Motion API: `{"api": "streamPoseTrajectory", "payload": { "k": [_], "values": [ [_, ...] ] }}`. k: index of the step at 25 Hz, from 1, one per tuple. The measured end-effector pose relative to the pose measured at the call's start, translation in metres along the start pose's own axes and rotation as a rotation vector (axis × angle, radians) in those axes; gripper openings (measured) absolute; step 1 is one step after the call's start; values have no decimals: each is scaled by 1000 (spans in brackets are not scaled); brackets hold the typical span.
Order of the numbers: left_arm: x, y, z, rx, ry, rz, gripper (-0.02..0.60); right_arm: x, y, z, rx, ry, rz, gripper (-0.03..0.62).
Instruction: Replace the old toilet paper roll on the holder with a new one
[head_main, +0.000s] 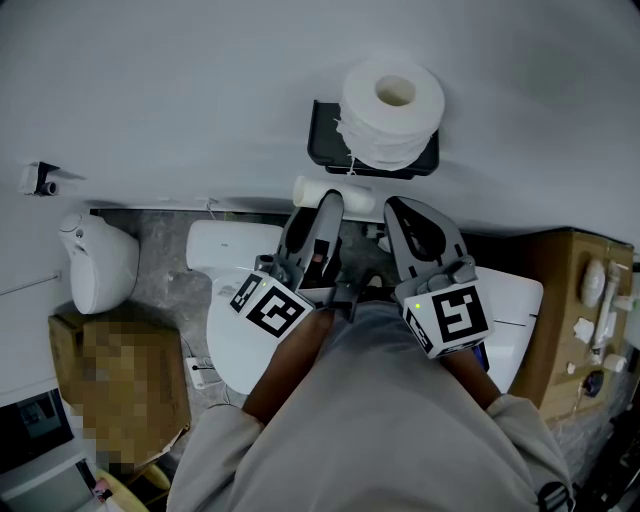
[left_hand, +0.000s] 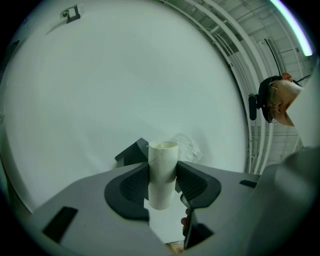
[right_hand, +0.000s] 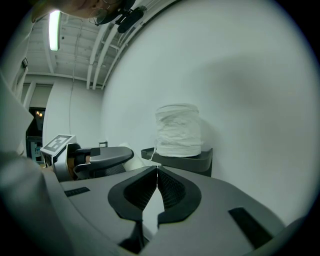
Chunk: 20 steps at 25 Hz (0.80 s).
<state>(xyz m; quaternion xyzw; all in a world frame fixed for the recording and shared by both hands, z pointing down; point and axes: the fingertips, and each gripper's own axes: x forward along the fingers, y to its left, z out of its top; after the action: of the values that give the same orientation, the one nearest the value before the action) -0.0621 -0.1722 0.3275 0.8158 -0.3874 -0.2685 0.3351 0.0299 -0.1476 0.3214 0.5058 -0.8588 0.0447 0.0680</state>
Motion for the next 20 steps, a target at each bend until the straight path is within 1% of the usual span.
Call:
{"api": "streamPoseTrajectory", "payload": {
  "k": [7, 11, 20],
  "values": [
    [-1, -3, 2, 17, 3, -8, 170, 0, 1, 3, -7, -3, 1, 17],
    [-2, -6, 2, 36, 2, -28, 170, -1, 0, 4, -10, -8, -3, 17],
    [-3, -8, 3, 14, 1, -48, 170, -5, -13, 29, -62, -51, -43, 17]
  ]
}}
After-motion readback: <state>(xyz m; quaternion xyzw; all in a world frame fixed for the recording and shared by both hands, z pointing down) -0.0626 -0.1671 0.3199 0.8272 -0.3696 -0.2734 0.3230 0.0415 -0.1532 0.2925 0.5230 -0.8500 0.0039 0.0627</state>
